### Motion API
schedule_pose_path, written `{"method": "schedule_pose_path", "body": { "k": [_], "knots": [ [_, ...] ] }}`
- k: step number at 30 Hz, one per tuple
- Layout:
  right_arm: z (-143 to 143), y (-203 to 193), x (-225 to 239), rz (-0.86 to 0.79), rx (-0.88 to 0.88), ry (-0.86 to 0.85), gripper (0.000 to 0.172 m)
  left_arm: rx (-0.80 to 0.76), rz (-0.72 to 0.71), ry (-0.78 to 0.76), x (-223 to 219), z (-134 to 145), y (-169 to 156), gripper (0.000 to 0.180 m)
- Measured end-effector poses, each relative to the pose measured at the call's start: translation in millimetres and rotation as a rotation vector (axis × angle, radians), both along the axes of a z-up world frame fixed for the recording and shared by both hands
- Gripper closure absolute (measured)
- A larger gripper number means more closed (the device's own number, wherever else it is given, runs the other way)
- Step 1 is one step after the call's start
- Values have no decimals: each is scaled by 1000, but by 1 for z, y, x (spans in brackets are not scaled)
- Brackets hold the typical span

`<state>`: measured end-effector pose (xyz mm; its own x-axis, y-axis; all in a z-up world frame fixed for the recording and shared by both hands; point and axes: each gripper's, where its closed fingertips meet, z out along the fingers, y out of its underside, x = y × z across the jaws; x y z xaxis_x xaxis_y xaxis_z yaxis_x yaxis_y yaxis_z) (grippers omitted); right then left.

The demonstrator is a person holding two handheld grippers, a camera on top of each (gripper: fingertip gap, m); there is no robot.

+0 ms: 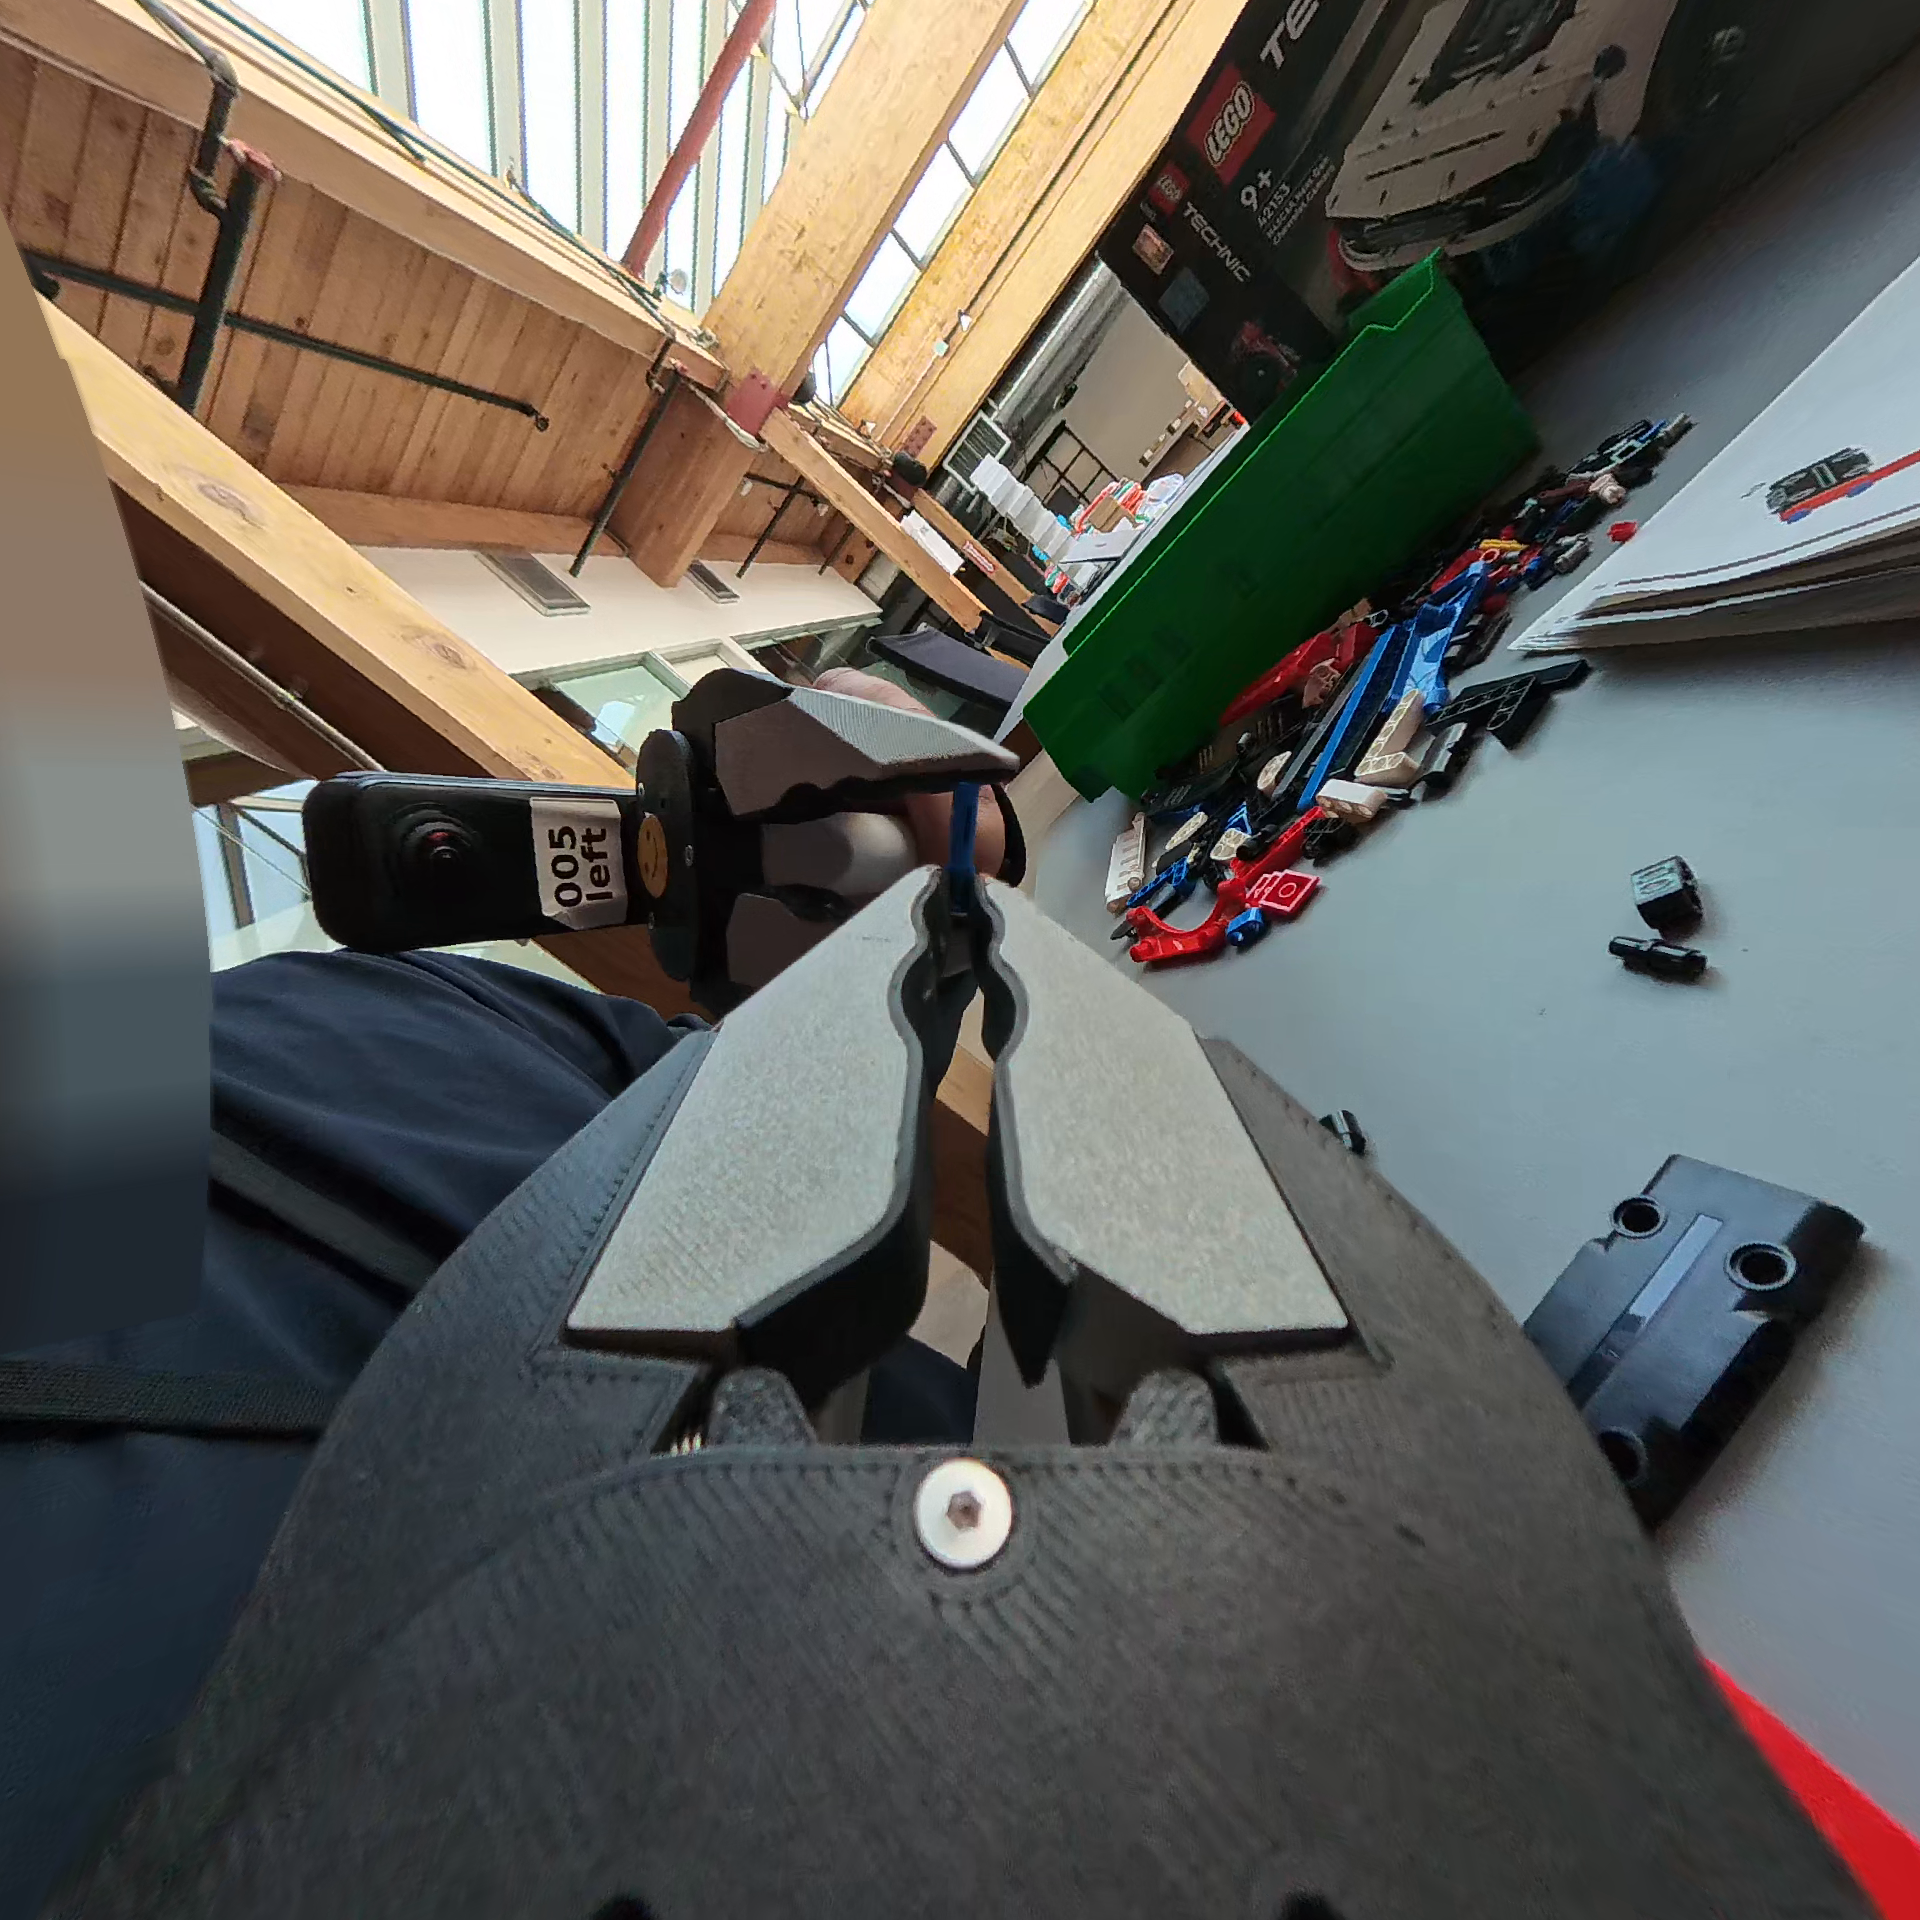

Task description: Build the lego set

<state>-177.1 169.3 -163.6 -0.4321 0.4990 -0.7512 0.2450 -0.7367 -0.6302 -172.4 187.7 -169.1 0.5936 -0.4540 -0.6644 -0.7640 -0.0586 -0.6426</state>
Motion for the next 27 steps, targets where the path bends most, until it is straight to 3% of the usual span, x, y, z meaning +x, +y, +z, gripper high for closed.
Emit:
{"method": "schedule_pose_path", "body": {
  "k": [8, 15, 27],
  "knots": [
    [-13, -9, 1, 50, 112, -90, 172, 4, 15, 38, 1, -12, -7, 158],
    [-17, -36, 2, 186, 220, -141, 172, 36, 40, 89, 2, -14, -32, 158],
    [-25, -62, -2, 302, 177, -193, 172, -55, 55, -95, -4, -25, -56, 158]
  ]
}}
